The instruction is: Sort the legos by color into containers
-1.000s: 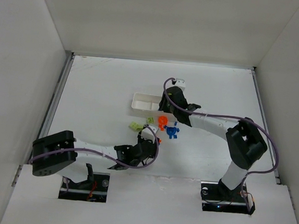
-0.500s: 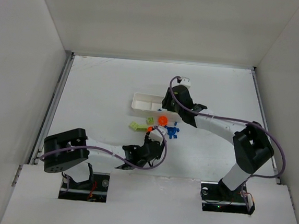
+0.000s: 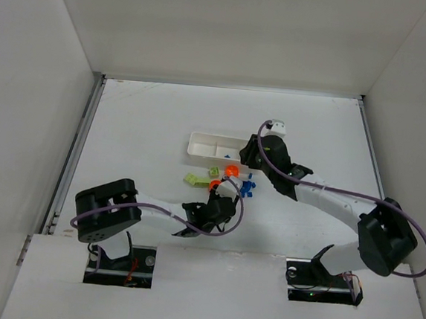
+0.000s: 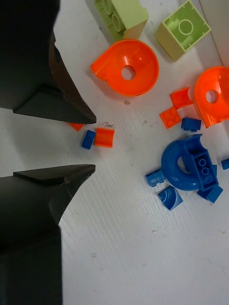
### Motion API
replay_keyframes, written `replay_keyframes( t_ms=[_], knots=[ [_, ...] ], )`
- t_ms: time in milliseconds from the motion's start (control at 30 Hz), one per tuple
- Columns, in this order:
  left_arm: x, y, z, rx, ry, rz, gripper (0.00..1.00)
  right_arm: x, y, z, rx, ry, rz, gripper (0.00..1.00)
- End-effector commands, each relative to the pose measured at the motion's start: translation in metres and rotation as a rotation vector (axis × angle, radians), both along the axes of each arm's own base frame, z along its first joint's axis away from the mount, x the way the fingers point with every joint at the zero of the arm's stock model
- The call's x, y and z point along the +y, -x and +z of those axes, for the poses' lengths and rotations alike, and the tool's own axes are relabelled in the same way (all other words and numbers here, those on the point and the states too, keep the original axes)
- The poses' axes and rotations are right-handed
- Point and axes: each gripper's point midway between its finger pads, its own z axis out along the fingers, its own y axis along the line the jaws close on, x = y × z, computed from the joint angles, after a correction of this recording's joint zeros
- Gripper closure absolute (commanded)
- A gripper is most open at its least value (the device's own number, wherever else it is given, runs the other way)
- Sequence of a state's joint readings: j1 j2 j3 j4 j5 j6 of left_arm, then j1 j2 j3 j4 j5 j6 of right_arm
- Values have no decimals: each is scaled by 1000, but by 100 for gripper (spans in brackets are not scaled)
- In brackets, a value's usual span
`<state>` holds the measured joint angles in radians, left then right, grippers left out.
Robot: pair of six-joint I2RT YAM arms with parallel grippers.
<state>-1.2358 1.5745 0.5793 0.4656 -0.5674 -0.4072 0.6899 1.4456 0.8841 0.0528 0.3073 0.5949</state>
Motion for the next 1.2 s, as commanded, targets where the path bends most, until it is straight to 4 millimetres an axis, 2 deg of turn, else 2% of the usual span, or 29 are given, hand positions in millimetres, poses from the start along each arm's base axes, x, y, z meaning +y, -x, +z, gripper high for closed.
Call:
replay_keyframes(
  t_ms=[0, 267, 500, 667, 867, 1000, 1167],
  knots=[
    [-6, -10, 6, -11, 2, 12, 64, 2, 2, 23, -80, -68, -7, 55],
    [-10, -10, -5, 14, -31, 0, 69, -10, 9, 24, -88, -79, -19, 55],
    [-12, -5, 4, 8, -9, -12, 80, -12, 11, 18, -85, -77, -21, 55],
    [-9, 0, 29, -11, 64, -20, 82, -22, 19, 13, -84, -75, -31, 54],
    [3, 2, 70, -34, 185, -16, 82, -35, 36, 4, -83, -69, -42, 55],
    [15, -11, 99, -38, 265, 18, 82, -33, 56, -5, -77, -69, -23, 59],
    [26, -52, 126, -36, 323, 93, 82, -23, 81, -12, -68, -77, 32, 64]
  ],
)
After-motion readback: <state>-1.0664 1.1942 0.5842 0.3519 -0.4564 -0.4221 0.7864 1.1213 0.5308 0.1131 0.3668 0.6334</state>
